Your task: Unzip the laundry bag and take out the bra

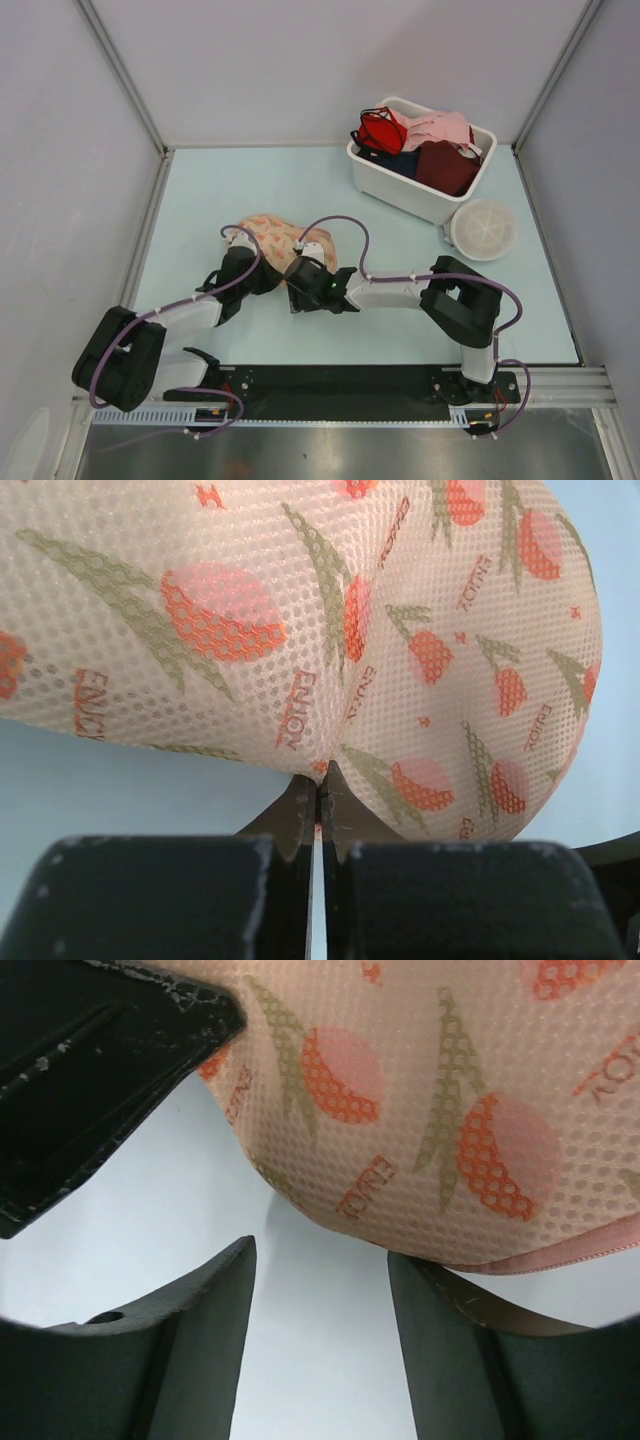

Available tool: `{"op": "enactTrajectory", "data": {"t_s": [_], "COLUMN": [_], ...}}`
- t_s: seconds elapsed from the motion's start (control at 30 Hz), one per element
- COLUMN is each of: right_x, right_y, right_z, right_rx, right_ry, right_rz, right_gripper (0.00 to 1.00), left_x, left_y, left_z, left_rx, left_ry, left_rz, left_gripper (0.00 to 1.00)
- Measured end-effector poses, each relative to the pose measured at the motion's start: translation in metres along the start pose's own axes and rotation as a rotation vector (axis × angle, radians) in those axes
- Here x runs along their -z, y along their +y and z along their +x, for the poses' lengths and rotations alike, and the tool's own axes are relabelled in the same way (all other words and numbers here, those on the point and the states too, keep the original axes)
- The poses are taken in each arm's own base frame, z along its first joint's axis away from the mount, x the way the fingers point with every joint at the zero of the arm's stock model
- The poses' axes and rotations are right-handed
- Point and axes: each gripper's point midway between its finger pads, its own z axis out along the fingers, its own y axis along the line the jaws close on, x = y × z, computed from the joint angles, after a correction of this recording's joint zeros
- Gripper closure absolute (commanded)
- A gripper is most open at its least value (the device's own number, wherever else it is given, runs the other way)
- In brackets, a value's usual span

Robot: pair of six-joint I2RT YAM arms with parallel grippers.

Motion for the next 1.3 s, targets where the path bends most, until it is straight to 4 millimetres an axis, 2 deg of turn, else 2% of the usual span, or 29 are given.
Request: {"op": "enactTrajectory", "data": {"t_s": [0.33, 0.47, 0.63, 0.77, 0.9, 1.1, 1.3], "right_x": [0.002, 0.004, 0.005, 0.005, 0.005, 0.005, 0.006], "right_y": [-0.005, -0.006, -0.015, -0.019, -0.020, -0.021, -0.022], "right_z": [-0.013, -0.019, -0.020, -0.022, -0.024, -0.025, -0.024], "right_rx": [0.035, 0.048, 0.066, 0.074, 0.075, 0.076, 0.077], "right_ry": [-0.072, -0.100, -0.111, -0.121, -0.130, -0.133, -0.127], "right_rz": [0.065, 0.091, 0.134, 0.154, 0.161, 0.170, 0.172], "right_gripper": [0.49, 0.63, 0.67, 0.79, 0.84, 0.99, 1.00], "left_x": [0.006, 0.009, 0.012, 0.014, 0.015, 0.015, 0.015], "left_y": [-0.010, -0.013, -0.014, -0.015, -0.016, -0.014, -0.011], "left_z": [-0.008, -0.011, -0.011, -0.011, -0.013, -0.012, -0.012], "left_rx": [-0.008, -0.015, -0.020, -0.022, -0.024, -0.031, -0.035], "left_ry": [-0.016, -0.024, -0.026, -0.029, -0.030, -0.027, -0.029], "left_rz": [0.016, 0.014, 0.010, 0.007, 0.008, -0.005, -0.025], "left_gripper": [1.00, 1.00, 1.00, 1.00, 1.00, 1.00, 1.00]}}
